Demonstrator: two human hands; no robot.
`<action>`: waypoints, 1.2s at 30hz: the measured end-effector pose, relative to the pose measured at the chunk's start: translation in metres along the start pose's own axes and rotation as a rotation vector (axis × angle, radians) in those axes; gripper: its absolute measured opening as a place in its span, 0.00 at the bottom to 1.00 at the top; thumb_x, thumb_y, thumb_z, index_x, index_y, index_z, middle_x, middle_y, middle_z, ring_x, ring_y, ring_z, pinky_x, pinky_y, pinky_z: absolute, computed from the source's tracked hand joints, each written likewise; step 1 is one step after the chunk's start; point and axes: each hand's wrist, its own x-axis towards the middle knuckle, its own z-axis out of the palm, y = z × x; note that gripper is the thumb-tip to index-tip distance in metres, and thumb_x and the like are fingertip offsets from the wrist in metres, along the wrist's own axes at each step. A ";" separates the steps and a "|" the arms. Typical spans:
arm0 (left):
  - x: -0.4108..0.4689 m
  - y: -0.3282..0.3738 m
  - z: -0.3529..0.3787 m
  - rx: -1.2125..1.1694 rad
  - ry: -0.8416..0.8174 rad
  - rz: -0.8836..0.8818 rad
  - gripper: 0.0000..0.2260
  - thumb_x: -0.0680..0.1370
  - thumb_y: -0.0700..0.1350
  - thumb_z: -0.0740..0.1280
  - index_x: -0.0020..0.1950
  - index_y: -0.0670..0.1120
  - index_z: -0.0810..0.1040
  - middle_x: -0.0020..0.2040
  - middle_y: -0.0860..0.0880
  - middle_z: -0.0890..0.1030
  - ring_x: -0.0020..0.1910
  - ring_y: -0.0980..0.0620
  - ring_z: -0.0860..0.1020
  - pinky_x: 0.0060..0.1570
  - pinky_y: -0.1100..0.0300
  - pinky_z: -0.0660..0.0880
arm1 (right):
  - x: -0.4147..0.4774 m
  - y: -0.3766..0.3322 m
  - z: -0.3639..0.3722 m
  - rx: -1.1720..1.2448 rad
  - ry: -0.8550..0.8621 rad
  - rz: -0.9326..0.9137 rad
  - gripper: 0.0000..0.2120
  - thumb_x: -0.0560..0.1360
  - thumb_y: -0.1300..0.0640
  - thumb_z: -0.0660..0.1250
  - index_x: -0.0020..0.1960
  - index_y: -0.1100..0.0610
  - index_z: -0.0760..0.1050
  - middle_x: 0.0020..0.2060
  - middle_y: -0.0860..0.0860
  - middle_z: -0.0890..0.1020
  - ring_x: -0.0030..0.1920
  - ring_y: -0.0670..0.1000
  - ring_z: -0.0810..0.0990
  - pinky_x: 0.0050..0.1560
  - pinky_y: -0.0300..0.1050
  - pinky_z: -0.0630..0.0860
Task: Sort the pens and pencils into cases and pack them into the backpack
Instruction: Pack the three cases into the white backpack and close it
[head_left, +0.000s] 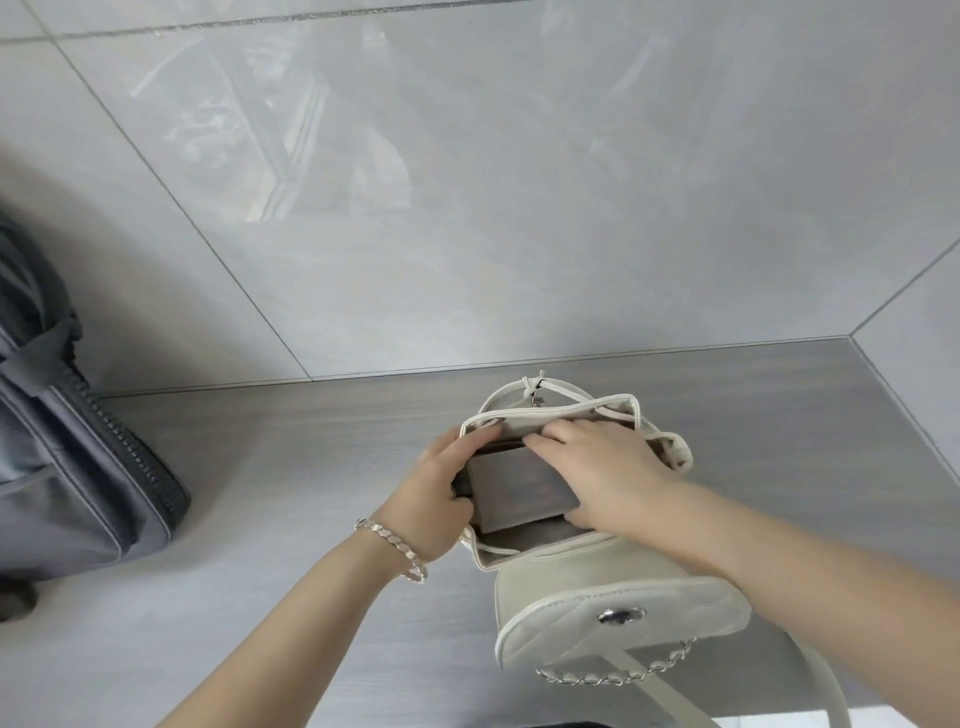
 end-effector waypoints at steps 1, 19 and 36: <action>0.000 -0.001 0.002 -0.002 -0.001 0.001 0.35 0.69 0.25 0.54 0.70 0.54 0.64 0.64 0.57 0.63 0.63 0.61 0.63 0.54 0.86 0.58 | 0.004 -0.003 0.006 -0.061 0.026 0.011 0.36 0.63 0.50 0.74 0.67 0.55 0.65 0.59 0.52 0.73 0.58 0.54 0.73 0.57 0.47 0.70; -0.011 -0.003 0.014 0.035 0.120 0.053 0.24 0.63 0.23 0.52 0.38 0.55 0.61 0.48 0.56 0.65 0.38 0.64 0.66 0.36 0.73 0.65 | -0.001 -0.017 -0.021 0.706 0.076 0.241 0.05 0.73 0.51 0.67 0.45 0.52 0.77 0.36 0.44 0.72 0.39 0.48 0.74 0.45 0.43 0.72; -0.025 -0.020 0.024 -0.001 0.194 0.112 0.28 0.68 0.25 0.50 0.47 0.61 0.63 0.59 0.48 0.70 0.57 0.43 0.73 0.42 0.73 0.68 | 0.056 0.002 -0.033 1.697 0.213 0.487 0.10 0.79 0.59 0.58 0.39 0.56 0.67 0.23 0.49 0.75 0.21 0.44 0.75 0.37 0.40 0.72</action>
